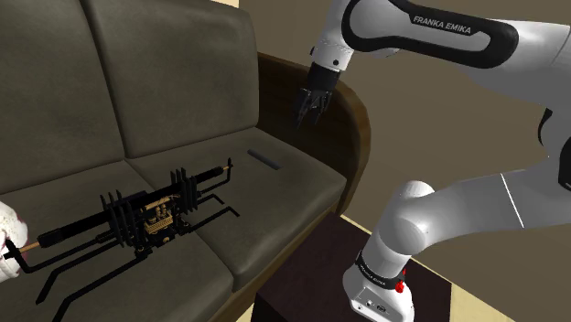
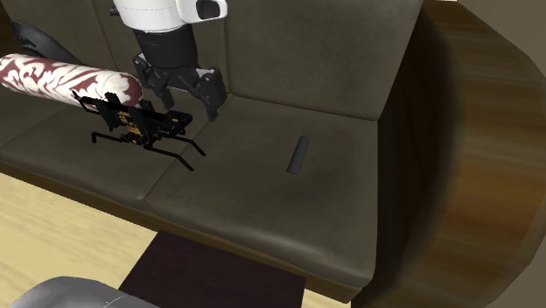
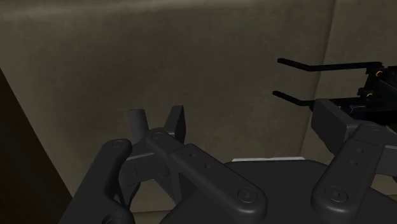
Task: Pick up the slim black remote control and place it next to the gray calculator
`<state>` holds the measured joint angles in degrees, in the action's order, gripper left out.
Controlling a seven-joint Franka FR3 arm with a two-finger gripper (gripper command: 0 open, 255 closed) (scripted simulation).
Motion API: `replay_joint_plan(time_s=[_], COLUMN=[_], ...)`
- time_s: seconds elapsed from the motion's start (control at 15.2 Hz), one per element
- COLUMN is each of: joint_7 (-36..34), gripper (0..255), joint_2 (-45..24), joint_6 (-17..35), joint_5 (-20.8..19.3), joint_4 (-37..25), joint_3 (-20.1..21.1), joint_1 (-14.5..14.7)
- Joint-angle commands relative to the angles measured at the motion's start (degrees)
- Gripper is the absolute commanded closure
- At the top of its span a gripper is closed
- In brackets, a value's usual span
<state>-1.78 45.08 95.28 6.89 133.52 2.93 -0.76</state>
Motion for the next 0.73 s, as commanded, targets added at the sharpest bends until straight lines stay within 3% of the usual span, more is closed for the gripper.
replay_joint_plan(time_s=[0.0,0.66], joint_7=[0.00,6.65], gripper=[0,0], joint_2=[0.00,-16.49], joint_6=[0.00,13.35], joint_5=[0.00,-2.41], joint_4=[0.00,-0.18], joint_3=[0.00,-4.72], joint_1=[0.00,-2.29])
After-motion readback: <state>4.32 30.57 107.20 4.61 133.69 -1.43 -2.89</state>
